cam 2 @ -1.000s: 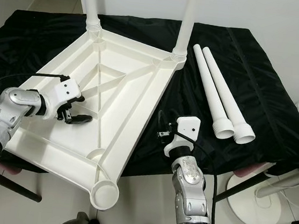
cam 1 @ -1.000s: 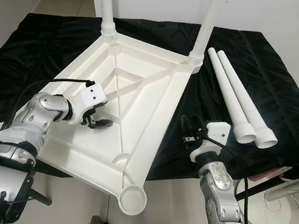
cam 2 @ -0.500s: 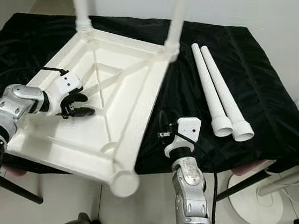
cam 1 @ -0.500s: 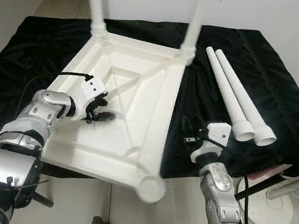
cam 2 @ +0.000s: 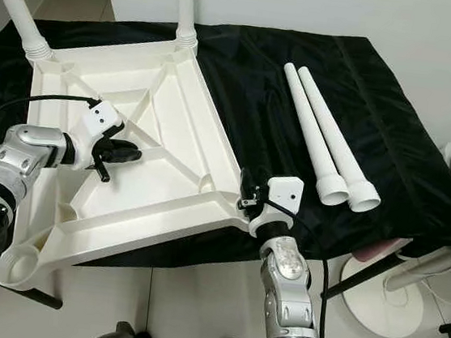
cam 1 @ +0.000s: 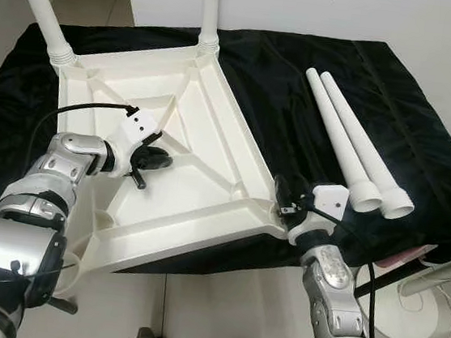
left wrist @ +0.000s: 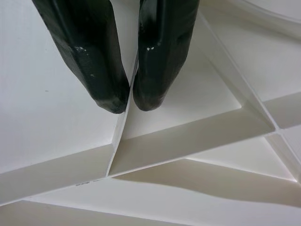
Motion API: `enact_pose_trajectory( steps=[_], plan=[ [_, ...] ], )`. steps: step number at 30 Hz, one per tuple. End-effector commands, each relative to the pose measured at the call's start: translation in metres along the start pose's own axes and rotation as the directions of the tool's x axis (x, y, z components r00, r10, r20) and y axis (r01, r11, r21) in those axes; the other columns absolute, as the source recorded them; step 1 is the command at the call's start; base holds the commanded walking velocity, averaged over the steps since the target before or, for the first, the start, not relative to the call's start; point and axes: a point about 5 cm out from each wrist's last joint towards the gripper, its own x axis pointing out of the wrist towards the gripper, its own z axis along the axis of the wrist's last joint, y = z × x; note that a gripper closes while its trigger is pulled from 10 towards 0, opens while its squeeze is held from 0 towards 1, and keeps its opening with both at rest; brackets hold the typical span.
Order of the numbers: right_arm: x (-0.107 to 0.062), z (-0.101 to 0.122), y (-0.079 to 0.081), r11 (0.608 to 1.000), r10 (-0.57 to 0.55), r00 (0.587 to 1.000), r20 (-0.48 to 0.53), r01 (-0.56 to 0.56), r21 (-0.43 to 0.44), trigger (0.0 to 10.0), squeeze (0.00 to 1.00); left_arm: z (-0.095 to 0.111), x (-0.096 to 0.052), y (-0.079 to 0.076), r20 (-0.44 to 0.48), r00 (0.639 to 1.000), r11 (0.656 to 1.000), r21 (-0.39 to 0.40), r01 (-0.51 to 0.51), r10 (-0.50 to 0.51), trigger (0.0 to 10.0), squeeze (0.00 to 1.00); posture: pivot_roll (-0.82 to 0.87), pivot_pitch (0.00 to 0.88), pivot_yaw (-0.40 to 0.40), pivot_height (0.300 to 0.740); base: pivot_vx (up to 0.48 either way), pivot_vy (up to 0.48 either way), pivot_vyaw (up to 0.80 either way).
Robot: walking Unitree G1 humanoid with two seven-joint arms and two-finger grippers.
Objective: Building children table
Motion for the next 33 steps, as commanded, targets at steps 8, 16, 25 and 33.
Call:
enact_pose_trajectory(
  steps=[8,16,25,33],
  plan=[
    [0.001,-0.003,0.0,1.0,-0.019,1.0,-0.012,0.019,0.003,10.0,0.0,-0.005,0.008,0.0,-0.017,0.989,0.989,-0.003,-0.147,0.147,10.0,0.0,-0.12,0.081,0.074,0.74,0.0,0.0,0.0],
    [0.001,-0.003,0.0,1.0,-0.018,1.0,-0.014,0.018,0.004,10.0,0.0,0.001,0.005,0.004,0.012,0.989,0.989,-0.009,-0.148,0.148,10.0,0.05,-0.11,0.089,0.066,0.74,0.0,0.0,0.0],
    [0.001,0.0,-0.003,1.0,-0.021,1.0,-0.014,0.021,-0.01,10.0,0.0,0.006,0.0,0.004,0.043,0.994,0.995,0.002,-0.097,0.097,10.0,0.0,-0.19,0.108,0.043,0.74,0.0,0.0,0.0],
    [0.002,0.006,-0.007,0.998,-0.056,0.998,0.012,0.057,-0.024,10.0,0.0,0.014,0.001,-0.009,0.07,0.997,0.998,0.059,0.032,-0.036,10.0,0.0,-0.21,0.102,0.072,0.74,0.0,0.0,0.0]
  ],
)
